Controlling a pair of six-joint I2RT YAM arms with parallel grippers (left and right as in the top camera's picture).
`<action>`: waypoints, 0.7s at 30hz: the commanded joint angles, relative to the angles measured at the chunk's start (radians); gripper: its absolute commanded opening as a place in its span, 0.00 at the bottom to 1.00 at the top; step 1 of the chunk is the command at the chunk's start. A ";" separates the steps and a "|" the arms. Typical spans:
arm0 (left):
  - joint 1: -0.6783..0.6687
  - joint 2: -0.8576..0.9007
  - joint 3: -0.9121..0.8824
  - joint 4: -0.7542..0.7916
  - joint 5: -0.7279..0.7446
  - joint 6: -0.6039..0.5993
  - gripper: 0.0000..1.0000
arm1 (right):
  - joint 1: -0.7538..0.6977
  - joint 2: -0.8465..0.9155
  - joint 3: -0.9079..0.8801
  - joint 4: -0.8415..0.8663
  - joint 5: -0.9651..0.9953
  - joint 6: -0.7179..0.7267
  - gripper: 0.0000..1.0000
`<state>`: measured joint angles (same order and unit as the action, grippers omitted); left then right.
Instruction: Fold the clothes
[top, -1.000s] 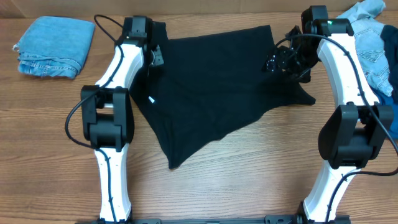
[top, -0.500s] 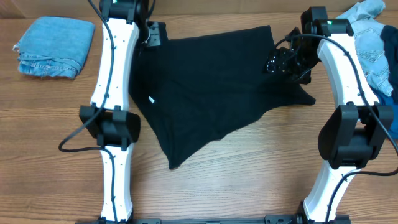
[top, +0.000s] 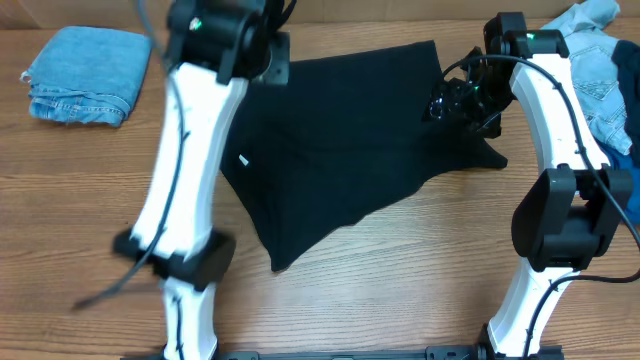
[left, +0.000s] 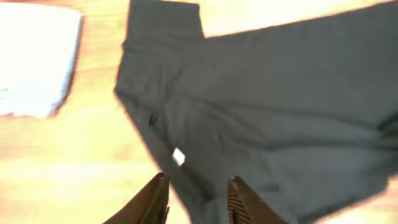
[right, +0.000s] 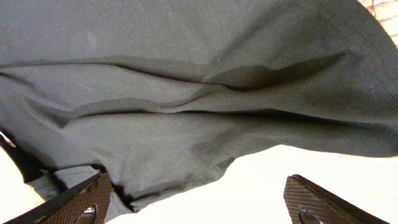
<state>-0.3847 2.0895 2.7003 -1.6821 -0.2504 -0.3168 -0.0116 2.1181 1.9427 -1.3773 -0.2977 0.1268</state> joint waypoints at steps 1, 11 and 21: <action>-0.008 -0.292 -0.288 -0.008 -0.041 -0.103 0.36 | -0.002 -0.009 0.007 0.003 0.010 0.000 0.93; -0.113 -0.507 -1.069 0.174 0.304 -0.160 0.34 | -0.001 -0.009 0.007 0.002 0.009 0.000 0.93; -0.140 -0.493 -1.585 0.534 0.425 -0.291 0.41 | -0.001 -0.009 0.007 0.006 0.009 0.000 0.93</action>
<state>-0.5270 1.6253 1.2076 -1.2194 0.1097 -0.5484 -0.0116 2.1181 1.9427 -1.3766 -0.2955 0.1268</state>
